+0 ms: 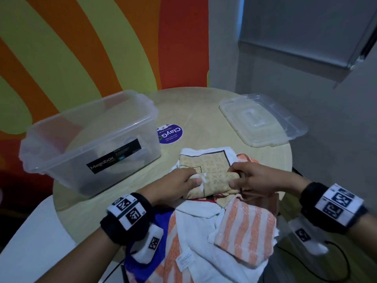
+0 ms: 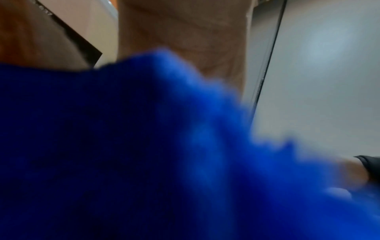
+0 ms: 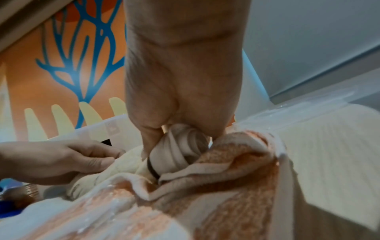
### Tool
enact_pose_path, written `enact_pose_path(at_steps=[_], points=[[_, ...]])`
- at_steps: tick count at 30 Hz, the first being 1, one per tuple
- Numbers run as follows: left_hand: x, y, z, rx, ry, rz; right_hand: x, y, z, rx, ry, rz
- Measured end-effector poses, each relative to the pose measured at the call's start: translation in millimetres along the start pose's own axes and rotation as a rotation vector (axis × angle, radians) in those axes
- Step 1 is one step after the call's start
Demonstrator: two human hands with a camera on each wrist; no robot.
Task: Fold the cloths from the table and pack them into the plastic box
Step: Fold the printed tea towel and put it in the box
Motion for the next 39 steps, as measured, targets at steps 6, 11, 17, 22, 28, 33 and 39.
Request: enact_pose_path(at_steps=[6, 11, 17, 22, 28, 33, 39], points=[[11, 15, 19, 0.115, -0.042, -0.073, 7, 21, -2, 0.093, -0.047, -0.008], [21, 21, 5, 0.094, 0.204, -0.126, 12, 30, -1, 0.076, 0.008, 0.082], [10, 22, -37, -0.103, 0.456, -0.044, 21, 42, 6, 0.025, -0.143, 0.148], [14, 47, -18, -0.012, 0.389, 0.002, 22, 39, 52, 0.167, -0.427, -0.034], [20, 63, -7, 0.092, 0.279, -0.003, 9, 61, 58, 0.176, -0.644, -0.032], [36, 61, -18, 0.041, 0.339, -0.194, 26, 92, 33, 0.026, -0.372, 0.065], [38, 87, -7, 0.134, 0.359, -0.093, 33, 111, 35, 0.007, -0.476, -0.083]])
Point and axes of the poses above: each hand's wrist, its own y-axis towards the middle knuckle, its own x-axis out of the back of the hand, z = x × y, the point moved 6 cm from there along y, towards the middle knuckle, and after that the axes turned 3 degrees about x, right-handed, at the moved point
